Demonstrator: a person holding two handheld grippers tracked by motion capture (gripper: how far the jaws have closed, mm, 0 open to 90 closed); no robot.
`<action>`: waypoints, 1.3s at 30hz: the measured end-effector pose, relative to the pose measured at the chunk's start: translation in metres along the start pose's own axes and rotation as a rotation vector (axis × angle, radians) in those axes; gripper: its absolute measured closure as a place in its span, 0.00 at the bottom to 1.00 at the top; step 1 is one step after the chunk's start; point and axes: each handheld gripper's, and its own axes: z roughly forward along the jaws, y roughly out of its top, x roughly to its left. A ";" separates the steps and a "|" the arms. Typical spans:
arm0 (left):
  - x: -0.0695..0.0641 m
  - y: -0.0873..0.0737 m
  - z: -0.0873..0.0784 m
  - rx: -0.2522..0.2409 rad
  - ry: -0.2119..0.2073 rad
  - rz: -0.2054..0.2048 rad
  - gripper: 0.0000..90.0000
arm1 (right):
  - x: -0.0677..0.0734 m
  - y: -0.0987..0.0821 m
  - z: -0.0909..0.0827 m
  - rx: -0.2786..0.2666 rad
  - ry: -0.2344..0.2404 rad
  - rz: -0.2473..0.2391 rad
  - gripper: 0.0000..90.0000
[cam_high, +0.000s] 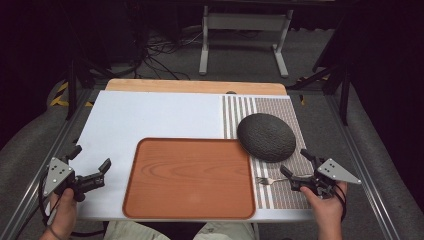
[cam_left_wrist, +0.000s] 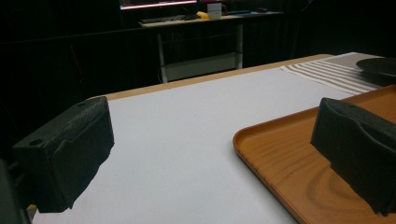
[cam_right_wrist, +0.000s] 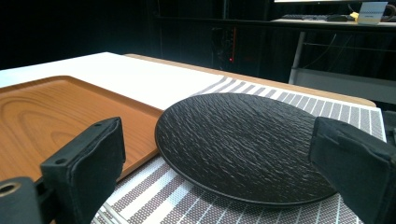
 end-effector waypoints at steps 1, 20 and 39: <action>0.000 0.000 0.000 0.001 0.000 0.001 0.00 | 0.000 0.000 0.000 -0.002 0.003 0.004 0.05; 0.000 -0.001 0.000 0.009 -0.007 -0.005 0.00 | -0.001 -0.001 0.001 -0.014 0.017 0.025 0.04; 0.001 0.000 0.000 0.025 -0.007 0.014 0.00 | -0.003 0.031 0.016 0.038 0.095 -0.022 0.02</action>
